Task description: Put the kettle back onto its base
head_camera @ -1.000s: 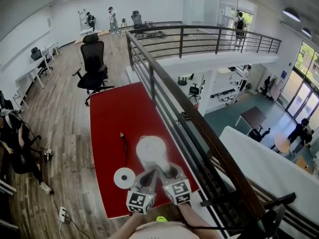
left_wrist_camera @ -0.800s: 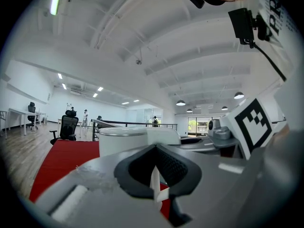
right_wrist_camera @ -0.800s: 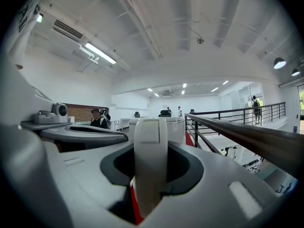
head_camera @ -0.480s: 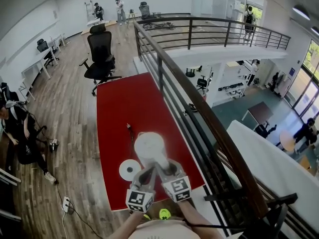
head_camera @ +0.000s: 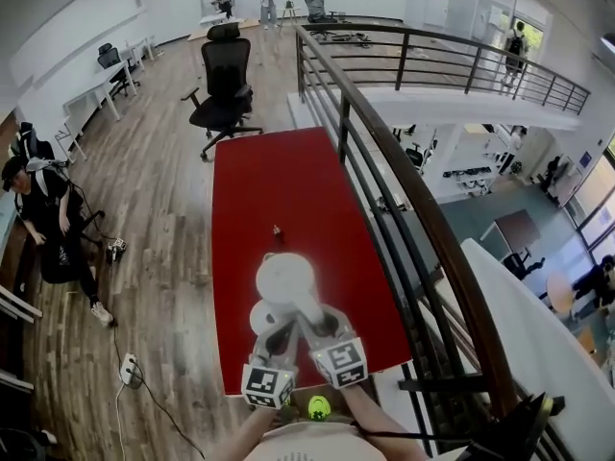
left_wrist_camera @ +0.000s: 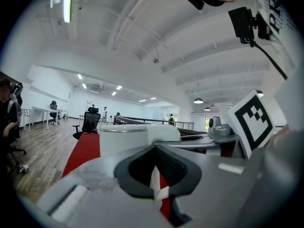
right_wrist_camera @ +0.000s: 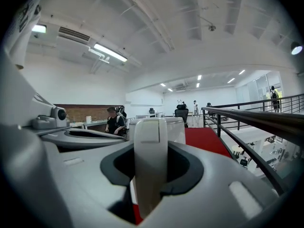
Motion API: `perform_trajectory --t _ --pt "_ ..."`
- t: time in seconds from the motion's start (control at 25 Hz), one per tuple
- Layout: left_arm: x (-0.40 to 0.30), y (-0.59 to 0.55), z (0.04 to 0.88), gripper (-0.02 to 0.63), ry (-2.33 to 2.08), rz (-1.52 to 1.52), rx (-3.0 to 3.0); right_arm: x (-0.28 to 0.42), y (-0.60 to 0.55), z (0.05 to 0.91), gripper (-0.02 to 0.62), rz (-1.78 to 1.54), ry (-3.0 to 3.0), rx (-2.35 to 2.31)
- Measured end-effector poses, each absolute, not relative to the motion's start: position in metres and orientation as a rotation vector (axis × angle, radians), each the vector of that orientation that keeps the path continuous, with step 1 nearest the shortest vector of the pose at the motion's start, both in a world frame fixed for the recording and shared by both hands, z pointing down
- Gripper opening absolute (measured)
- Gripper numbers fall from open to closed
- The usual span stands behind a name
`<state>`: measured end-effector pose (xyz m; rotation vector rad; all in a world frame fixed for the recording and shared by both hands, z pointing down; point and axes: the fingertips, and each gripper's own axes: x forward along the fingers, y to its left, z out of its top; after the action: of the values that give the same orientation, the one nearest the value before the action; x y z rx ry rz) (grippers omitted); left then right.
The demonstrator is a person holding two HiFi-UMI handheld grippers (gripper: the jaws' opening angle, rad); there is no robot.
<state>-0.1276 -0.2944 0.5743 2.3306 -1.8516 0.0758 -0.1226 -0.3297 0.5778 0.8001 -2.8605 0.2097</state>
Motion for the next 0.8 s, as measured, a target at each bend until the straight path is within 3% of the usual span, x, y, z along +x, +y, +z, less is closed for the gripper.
perform_trajectory --t 0.8 --pt "-0.211 -0.291 0.581 -0.009 -1.837 0.069 2.326 -0.204 -0.325 0.587 0.124 0.220 -2.851 0.752"
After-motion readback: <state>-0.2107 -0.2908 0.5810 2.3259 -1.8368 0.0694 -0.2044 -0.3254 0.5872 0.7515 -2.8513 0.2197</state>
